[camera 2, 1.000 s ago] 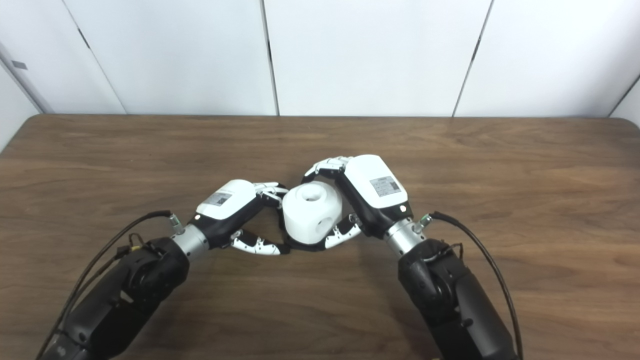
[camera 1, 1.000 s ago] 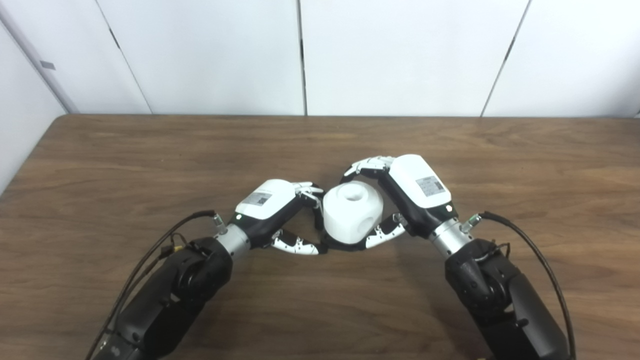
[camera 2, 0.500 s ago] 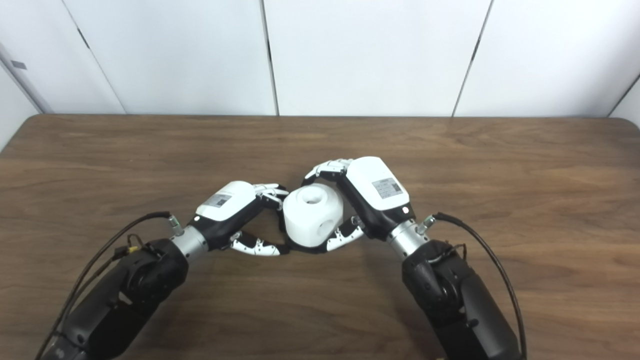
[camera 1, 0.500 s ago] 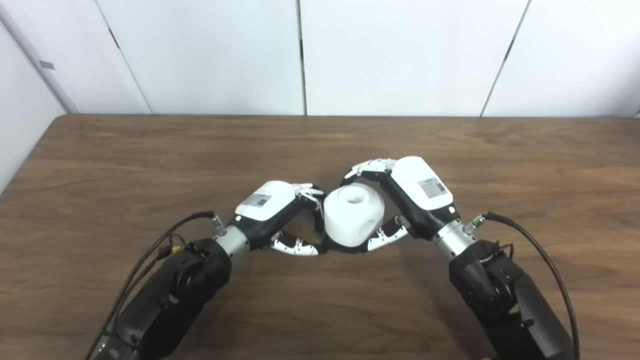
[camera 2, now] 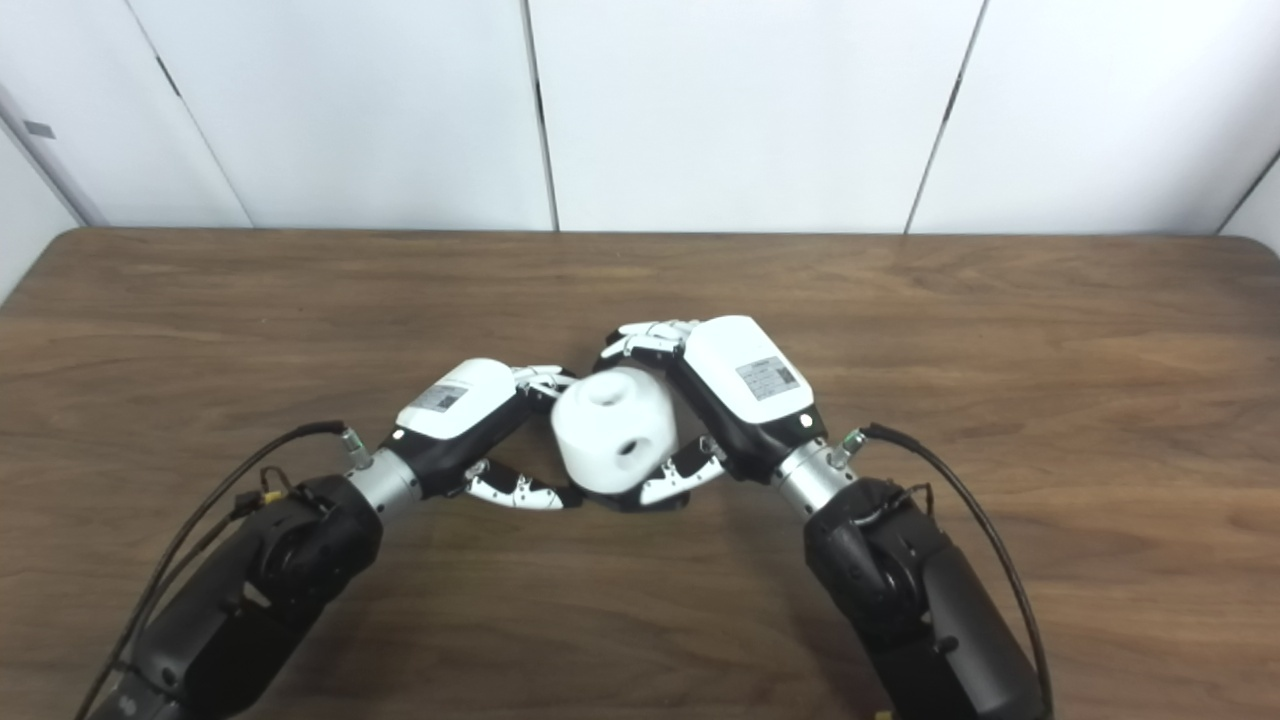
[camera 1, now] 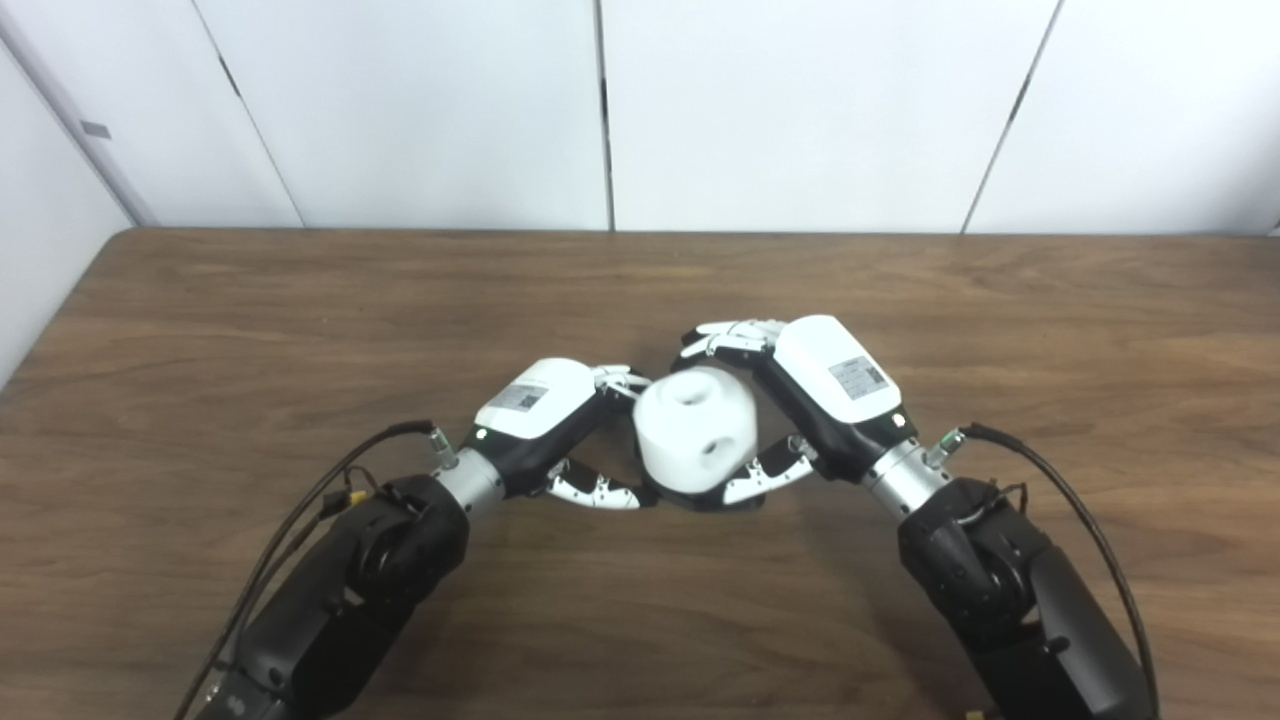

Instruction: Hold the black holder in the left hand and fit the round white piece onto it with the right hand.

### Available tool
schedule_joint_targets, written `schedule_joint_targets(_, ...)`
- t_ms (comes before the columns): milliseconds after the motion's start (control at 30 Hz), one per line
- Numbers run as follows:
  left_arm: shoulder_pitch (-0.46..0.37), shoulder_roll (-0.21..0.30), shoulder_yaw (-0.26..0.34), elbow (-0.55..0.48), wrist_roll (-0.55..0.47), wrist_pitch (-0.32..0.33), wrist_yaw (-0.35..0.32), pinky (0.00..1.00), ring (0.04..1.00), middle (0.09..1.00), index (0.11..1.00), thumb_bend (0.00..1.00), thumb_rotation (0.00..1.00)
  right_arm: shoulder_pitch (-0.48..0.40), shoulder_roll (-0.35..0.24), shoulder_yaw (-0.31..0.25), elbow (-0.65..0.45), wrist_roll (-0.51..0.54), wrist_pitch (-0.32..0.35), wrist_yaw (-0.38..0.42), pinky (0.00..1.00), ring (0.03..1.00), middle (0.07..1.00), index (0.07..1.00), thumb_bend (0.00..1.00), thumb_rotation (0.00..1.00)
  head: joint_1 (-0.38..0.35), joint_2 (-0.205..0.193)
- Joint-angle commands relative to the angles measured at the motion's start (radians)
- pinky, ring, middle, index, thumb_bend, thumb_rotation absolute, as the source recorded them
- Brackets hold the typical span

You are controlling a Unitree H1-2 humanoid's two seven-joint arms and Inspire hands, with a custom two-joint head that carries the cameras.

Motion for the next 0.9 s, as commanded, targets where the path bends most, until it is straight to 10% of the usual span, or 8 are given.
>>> schedule_joint_targets(0,-0.001,-0.009,-0.015,0.008,0.000,0.015,-0.039,0.86,0.897,0.837,0.480,0.52,0.07,-0.031,0.001,-0.009,-0.035,0.007,-0.005,-0.007,0.72,0.762,0.821,0.880,0.96,0.34,0.000,0.001)
schedule_joint_targets(867,-0.007,-0.011,-0.010,0.028,0.002,0.005,-0.032,0.85,0.897,0.835,0.480,0.52,0.07,-0.049,-0.005,-0.021,-0.061,0.006,0.024,0.070,0.72,0.790,0.881,0.989,1.00,0.33,-0.005,-0.003)
